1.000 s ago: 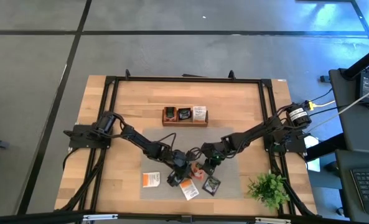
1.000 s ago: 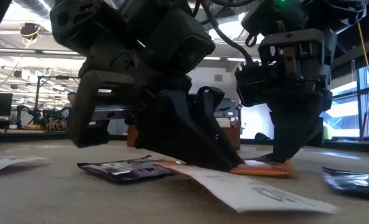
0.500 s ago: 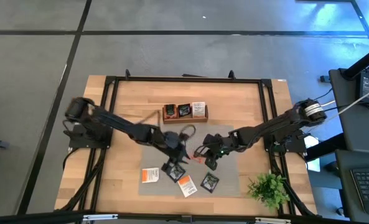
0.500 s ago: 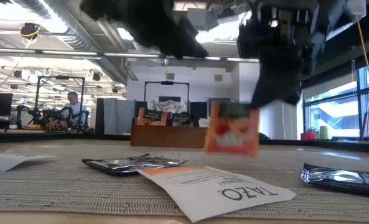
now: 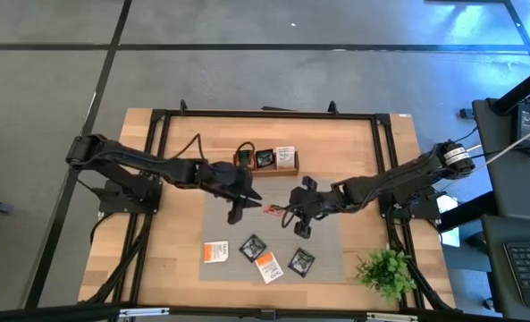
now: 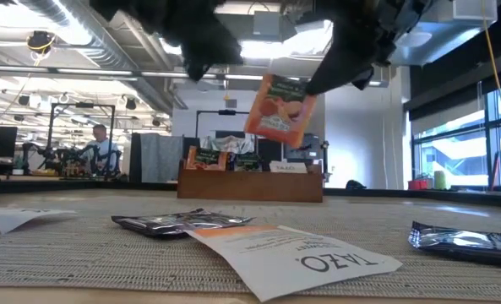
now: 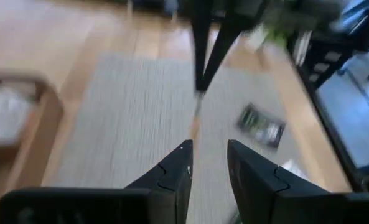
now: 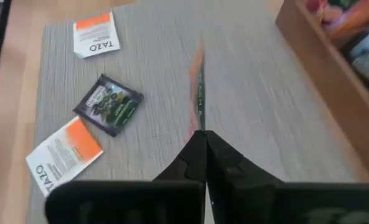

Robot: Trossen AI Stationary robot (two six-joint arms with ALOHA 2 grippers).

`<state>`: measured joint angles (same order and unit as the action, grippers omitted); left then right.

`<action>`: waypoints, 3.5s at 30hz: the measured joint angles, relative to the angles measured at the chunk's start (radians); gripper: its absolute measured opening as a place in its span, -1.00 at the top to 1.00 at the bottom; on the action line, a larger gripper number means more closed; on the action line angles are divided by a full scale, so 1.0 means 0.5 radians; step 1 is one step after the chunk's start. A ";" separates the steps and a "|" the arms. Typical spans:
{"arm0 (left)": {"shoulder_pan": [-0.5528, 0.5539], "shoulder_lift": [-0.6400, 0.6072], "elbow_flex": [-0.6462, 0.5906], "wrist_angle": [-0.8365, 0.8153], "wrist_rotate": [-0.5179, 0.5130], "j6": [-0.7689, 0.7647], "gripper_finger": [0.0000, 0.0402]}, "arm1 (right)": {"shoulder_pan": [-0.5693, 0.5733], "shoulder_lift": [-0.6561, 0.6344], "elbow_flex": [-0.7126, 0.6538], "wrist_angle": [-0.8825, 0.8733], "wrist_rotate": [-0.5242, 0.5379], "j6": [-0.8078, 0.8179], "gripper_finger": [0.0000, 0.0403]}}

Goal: Pick & Place Tea
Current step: Put the orange tea bag into the left section of the wooden organizer

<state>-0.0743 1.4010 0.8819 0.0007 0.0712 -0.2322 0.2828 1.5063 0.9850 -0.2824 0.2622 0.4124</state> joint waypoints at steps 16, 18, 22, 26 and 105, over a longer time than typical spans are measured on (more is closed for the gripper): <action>-0.006 0.024 -0.025 0.001 -0.020 -0.052 0.50 | -0.088 0.011 0.007 0.271 0.017 -0.258 1.00; -0.006 0.024 -0.025 0.006 -0.022 -0.052 0.49 | -0.088 0.011 0.006 0.269 0.017 -0.258 1.00; -0.007 0.024 -0.024 0.004 -0.023 -0.022 0.49 | -0.088 0.011 0.006 0.276 0.014 -0.256 1.00; -0.007 0.024 -0.023 0.005 0.000 -0.016 0.49 | -0.088 0.011 0.006 0.273 0.013 -0.257 1.00; -0.048 0.468 0.813 -1.183 -0.015 0.249 0.50 | -0.117 0.285 0.006 0.672 -0.148 -0.431 0.98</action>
<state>-0.0982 1.6352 1.2884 -0.5906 0.0635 -0.1078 0.2245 1.6485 0.9882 0.0536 0.1883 0.1967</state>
